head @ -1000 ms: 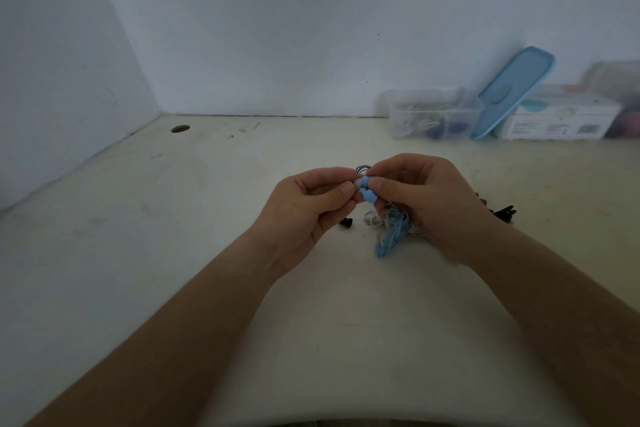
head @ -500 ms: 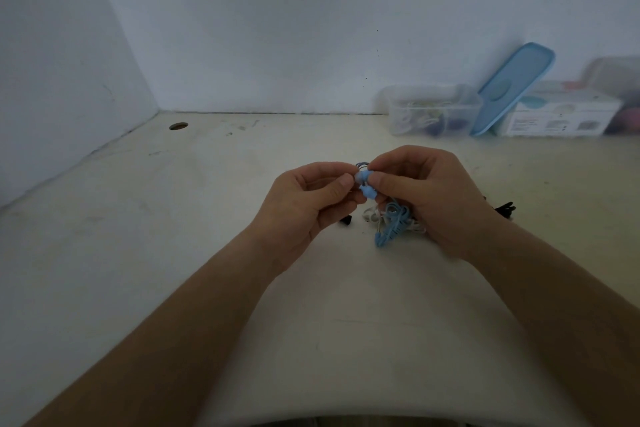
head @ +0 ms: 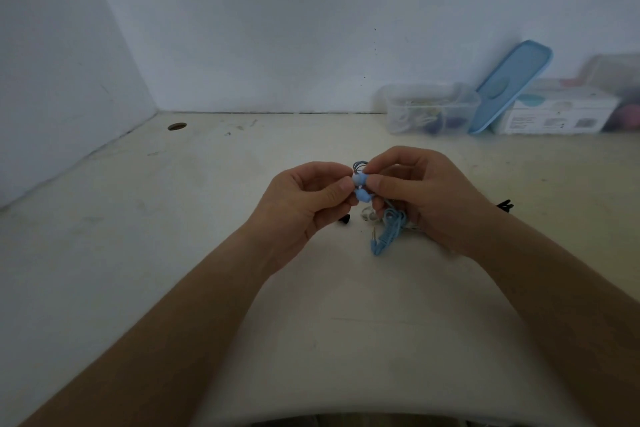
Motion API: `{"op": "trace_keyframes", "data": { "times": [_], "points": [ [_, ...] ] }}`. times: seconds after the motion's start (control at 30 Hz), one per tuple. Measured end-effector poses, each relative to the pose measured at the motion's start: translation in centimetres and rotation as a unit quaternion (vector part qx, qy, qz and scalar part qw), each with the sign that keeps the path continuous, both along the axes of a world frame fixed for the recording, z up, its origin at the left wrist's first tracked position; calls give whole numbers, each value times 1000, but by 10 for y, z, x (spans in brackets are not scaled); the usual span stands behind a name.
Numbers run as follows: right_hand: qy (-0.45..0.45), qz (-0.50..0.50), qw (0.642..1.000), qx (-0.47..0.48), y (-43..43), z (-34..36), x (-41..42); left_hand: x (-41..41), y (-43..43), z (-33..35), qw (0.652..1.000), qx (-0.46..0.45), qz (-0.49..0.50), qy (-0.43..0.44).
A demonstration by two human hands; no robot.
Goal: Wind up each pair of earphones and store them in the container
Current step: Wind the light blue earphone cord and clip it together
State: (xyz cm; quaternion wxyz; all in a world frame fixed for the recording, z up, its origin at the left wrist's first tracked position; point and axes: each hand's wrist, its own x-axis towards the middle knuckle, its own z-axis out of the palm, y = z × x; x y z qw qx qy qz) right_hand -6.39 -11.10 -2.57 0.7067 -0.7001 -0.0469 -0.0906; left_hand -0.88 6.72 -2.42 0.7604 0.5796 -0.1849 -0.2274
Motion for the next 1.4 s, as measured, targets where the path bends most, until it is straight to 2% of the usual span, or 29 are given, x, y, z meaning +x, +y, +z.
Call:
{"op": "trace_keyframes", "data": {
  "times": [0.6,0.83,1.03,1.2,1.4],
  "points": [
    [50,-8,993,103,8,7,-3,-3,1,6,1000,24,-7,1],
    [42,19,996,79,6,7,-6,-3,1,4,998,39,-40,-15],
    [51,15,993,107,8,8,-5,-1,3,3,998,38,-41,-28],
    [62,27,991,115,9,12,-5,0,2,4,995,80,-8,-60],
    [24,3,999,34,9,5,-4,-1,6,8,982,135,44,-122]
  ]
}}
